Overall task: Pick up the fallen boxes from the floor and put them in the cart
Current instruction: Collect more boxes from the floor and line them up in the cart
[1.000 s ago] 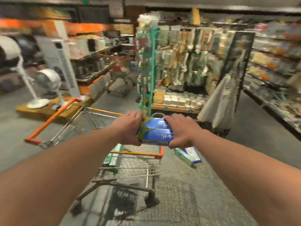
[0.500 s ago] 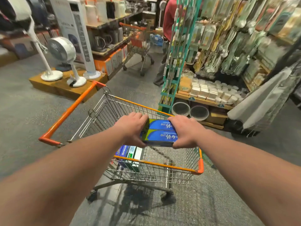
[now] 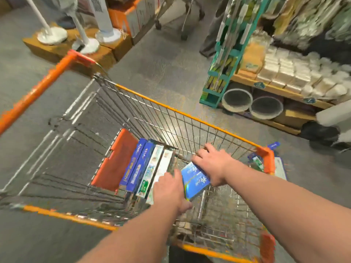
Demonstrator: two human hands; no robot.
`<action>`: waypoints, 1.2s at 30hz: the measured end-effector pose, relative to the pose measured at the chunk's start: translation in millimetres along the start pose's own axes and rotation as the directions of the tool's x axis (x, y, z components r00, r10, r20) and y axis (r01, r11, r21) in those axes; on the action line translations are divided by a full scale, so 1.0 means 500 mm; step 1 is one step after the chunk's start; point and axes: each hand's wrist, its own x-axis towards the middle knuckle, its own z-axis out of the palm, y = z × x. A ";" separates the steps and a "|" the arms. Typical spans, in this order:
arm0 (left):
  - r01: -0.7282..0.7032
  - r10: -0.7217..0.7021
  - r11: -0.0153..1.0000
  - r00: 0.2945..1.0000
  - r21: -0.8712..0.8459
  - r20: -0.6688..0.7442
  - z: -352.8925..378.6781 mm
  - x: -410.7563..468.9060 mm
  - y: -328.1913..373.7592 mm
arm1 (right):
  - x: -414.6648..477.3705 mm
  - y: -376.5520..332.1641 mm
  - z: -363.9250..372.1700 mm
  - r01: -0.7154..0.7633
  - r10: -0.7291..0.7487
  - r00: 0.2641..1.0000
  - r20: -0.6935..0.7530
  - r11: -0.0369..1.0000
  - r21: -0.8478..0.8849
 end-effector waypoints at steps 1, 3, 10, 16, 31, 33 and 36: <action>0.053 -0.051 0.998 0.998 -0.036 0.042 0.035 0.028 0.009 | 0.041 0.008 0.029 0.026 -0.025 0.999 0.034 1.000 -0.017; 0.170 -0.159 0.980 0.982 -0.106 0.106 0.097 0.080 0.020 | 0.116 0.017 0.086 0.076 -0.070 0.992 0.101 0.996 -0.048; 0.579 -0.523 0.763 0.814 -0.289 0.251 0.283 0.206 0.004 | 0.321 -0.006 0.239 0.199 -0.181 0.962 0.206 0.977 -0.070; 0.710 -0.656 0.565 0.695 -0.420 0.293 0.398 0.261 0.003 | 0.411 -0.039 0.320 0.204 -0.186 0.955 0.229 0.977 -0.055; 0.686 -0.890 0.314 0.454 -0.657 0.048 0.491 0.342 0.077 | 0.439 0.000 0.410 0.077 -0.082 0.996 0.034 0.990 0.122; 0.711 -0.904 0.236 0.411 -0.663 0.119 0.481 0.348 0.076 | 0.439 0.005 0.411 0.007 -0.016 0.998 0.054 0.986 0.167; 0.730 -0.901 0.197 0.397 -0.655 0.172 0.470 0.350 0.069 | 0.444 0.007 0.417 -0.013 -0.001 0.998 0.063 0.975 0.223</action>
